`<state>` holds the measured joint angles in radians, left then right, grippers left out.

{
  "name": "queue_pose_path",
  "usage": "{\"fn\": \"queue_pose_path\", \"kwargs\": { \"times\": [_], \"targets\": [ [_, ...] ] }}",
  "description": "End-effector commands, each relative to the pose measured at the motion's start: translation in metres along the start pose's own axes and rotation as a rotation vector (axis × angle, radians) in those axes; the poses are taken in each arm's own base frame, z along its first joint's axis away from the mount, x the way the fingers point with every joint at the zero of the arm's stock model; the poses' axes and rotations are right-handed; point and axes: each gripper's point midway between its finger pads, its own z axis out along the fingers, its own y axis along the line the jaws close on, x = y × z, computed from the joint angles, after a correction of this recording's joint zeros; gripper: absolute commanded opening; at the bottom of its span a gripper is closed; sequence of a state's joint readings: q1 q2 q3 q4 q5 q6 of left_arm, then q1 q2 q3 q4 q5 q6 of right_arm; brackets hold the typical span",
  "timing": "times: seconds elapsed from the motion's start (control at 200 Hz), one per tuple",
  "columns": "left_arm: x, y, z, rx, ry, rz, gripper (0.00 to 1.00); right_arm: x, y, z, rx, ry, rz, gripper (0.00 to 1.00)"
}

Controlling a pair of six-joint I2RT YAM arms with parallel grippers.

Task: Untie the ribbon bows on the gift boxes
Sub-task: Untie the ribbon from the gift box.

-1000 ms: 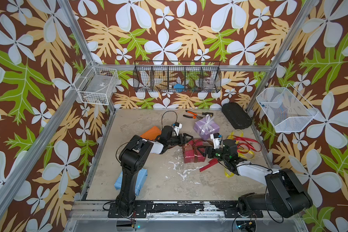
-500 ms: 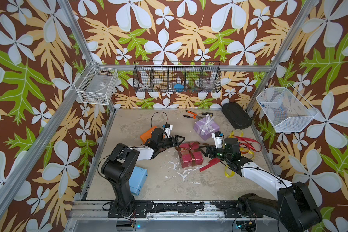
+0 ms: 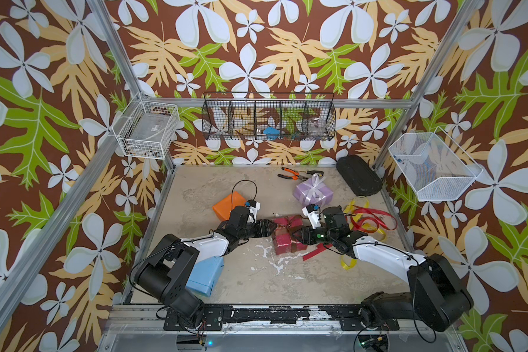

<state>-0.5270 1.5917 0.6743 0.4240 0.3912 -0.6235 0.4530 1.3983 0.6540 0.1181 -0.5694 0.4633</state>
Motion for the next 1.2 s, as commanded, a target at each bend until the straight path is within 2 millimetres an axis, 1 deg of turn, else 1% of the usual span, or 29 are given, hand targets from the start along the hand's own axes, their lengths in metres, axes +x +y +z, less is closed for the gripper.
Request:
{"fn": "queue_pose_path", "kwargs": {
  "times": [0.0,0.12,0.23,0.35,0.425,0.51,0.586,0.636,0.741,0.846,0.906,0.976,1.046,1.196],
  "targets": [
    [0.003,0.002,0.005,-0.007,0.013,0.021,0.77,0.003,0.008,0.007,-0.063,0.024,0.002,0.49],
    [0.011,0.008,0.014,-0.009,0.040,0.016,0.76,0.007,0.018,0.015,-0.164,0.038,0.039,0.48],
    [0.020,0.015,0.020,-0.016,0.066,0.007,0.76,0.010,0.019,0.021,-0.187,0.042,0.057,0.48],
    [0.026,0.017,0.022,-0.016,0.082,0.006,0.75,0.008,0.031,0.026,-0.285,0.040,0.086,0.48],
    [0.028,0.017,0.022,-0.015,0.087,0.005,0.75,0.006,0.034,0.029,-0.323,0.038,0.102,0.48],
    [0.030,0.018,0.021,-0.016,0.087,0.004,0.75,0.000,0.041,0.028,-0.363,0.022,0.100,0.47],
    [0.030,0.017,0.020,-0.016,0.085,0.006,0.75,-0.008,0.054,0.022,-0.429,-0.002,0.093,0.46],
    [0.030,0.018,0.020,-0.016,0.084,0.007,0.75,-0.015,0.066,0.015,-0.494,-0.023,0.082,0.46],
    [0.030,0.019,0.019,-0.019,0.082,0.008,0.75,-0.030,0.097,-0.008,-0.660,-0.068,0.077,0.45],
    [0.032,0.020,0.019,-0.022,0.085,0.005,0.75,-0.044,0.120,-0.029,-0.784,-0.108,0.078,0.44],
    [0.033,0.020,0.019,-0.019,0.084,0.003,0.75,-0.049,0.126,-0.035,-0.823,-0.120,0.081,0.42],
    [0.032,0.019,0.018,-0.016,0.081,0.002,0.75,-0.052,0.130,-0.037,-0.840,-0.121,0.081,0.40],
    [0.031,0.018,0.017,-0.013,0.078,0.004,0.75,-0.054,0.131,-0.040,-0.841,-0.134,0.077,0.40],
    [0.029,0.015,0.016,-0.008,0.071,0.008,0.75,-0.066,0.142,-0.052,-0.842,-0.166,0.039,0.40]
  ]
}}
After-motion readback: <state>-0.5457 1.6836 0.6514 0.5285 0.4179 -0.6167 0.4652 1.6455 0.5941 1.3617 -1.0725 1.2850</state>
